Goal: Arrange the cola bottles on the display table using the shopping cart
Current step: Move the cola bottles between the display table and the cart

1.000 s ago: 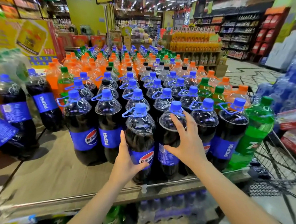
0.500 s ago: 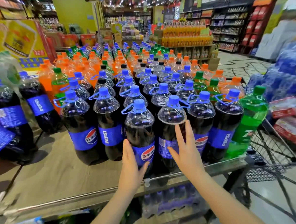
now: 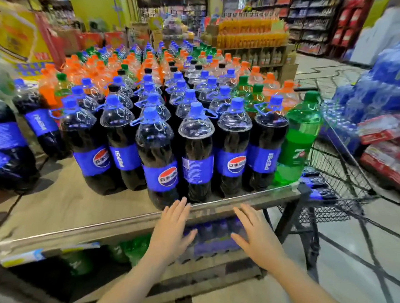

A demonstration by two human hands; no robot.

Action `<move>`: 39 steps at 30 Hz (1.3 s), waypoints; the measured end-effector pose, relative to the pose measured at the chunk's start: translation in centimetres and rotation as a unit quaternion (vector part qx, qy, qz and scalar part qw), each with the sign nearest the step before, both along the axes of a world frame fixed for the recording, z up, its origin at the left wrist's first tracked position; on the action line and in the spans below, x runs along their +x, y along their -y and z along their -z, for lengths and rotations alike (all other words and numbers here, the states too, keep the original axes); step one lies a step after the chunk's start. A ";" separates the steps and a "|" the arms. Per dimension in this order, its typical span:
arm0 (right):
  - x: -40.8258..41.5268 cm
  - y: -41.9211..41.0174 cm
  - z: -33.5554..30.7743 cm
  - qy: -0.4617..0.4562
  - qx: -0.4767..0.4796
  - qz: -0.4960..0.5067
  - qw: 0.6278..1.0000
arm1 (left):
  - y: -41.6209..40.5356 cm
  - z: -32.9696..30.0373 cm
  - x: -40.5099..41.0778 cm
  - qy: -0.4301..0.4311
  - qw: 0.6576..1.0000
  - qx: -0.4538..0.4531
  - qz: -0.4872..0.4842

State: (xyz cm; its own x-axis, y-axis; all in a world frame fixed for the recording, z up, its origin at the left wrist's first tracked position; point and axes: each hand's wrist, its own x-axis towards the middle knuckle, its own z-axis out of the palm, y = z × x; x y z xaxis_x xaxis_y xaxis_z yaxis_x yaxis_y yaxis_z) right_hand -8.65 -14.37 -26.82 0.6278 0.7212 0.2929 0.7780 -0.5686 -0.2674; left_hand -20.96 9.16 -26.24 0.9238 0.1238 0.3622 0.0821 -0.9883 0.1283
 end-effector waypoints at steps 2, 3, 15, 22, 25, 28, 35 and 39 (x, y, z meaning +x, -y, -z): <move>0.3 3.8 0.7 -0.008 -0.007 -0.002 1.000 | 3.3 0.6 0.6 -0.022 0.999 0.024 0.013; 0.4 5.8 1.0 -0.010 -0.006 -0.002 1.000 | 5.3 1.0 0.9 -0.028 0.999 0.029 0.017; 4.4 30.2 3.4 -0.096 -0.109 0.064 0.987 | 26.8 3.6 7.9 -0.079 0.992 0.006 0.097; 8.6 36.8 4.5 -0.145 -0.113 0.113 0.977 | 31.5 6.3 13.8 -0.123 0.981 -0.011 0.149; 11.5 38.5 5.6 -0.154 -0.103 0.141 0.972 | 33.3 7.0 17.5 -0.128 0.978 -0.034 0.159; 15.1 39.6 5.9 -0.147 -0.110 0.153 0.971 | 34.7 8.1 22.0 -0.124 0.976 -0.041 0.174; 24.4 40.0 5.6 -0.196 -0.111 0.184 0.957 | 36.4 8.7 33.2 -0.133 0.971 -0.067 0.189; 29.3 40.0 4.6 -0.208 -0.080 0.209 0.952 | 35.9 7.7 38.1 -0.142 0.968 -0.057 0.200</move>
State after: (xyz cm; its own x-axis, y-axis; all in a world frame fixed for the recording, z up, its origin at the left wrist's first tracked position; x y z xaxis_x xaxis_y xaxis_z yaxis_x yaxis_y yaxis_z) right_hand 20.66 -54.36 -31.45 0.9074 0.3974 -0.1366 0.3206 -0.8648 -0.3863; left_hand 17.16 -26.79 -33.97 0.9664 -0.2406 0.0910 -0.2564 -0.9291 0.2664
